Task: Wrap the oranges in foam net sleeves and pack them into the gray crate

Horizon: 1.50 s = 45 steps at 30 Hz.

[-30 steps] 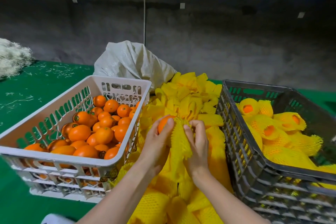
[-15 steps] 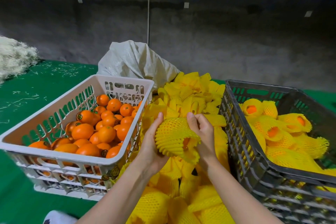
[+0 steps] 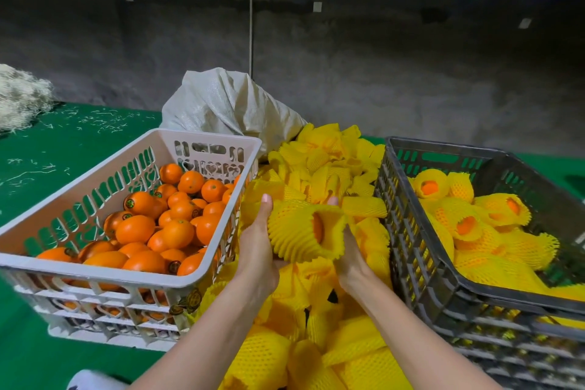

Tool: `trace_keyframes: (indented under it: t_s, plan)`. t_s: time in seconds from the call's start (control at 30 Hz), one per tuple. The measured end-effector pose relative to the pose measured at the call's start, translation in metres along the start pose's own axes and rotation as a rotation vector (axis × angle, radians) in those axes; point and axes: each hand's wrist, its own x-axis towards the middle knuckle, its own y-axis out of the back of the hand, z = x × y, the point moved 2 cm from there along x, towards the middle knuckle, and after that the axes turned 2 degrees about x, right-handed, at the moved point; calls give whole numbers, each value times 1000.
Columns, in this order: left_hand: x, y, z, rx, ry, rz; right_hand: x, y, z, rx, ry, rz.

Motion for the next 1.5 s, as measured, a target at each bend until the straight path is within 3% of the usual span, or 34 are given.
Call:
trace_keyframes:
  t_s: [0.13,0.2,0.33,0.5,0.67,0.93,1.37,1.43,1.5]
  plan:
    - [-1,-3,6,324,-376,147,2,-7,12,19,21,131]
    - [0,-5,8,462,-459,151,4,-6,18,5,-8,187]
    - [0,-11,-5,425,-387,102,6,0,20,82,-27,254]
    - [4,-15,-10,406,-379,180,4,-1,16,195,-150,80]
    - [4,-16,-19,177,-157,50,1,0,23,443,-195,169]
    - [-10,-14,-15,213,-345,-58,-10,-1,22,757,-295,74]
    - [-8,-8,-15,422,-380,-65,-15,6,25,701,-240,-32]
    - [-5,-5,-12,464,-293,-46,-15,7,22,641,-180,-96]
    - [-4,0,-12,479,-10,-110,-14,9,17,536,-97,-117]
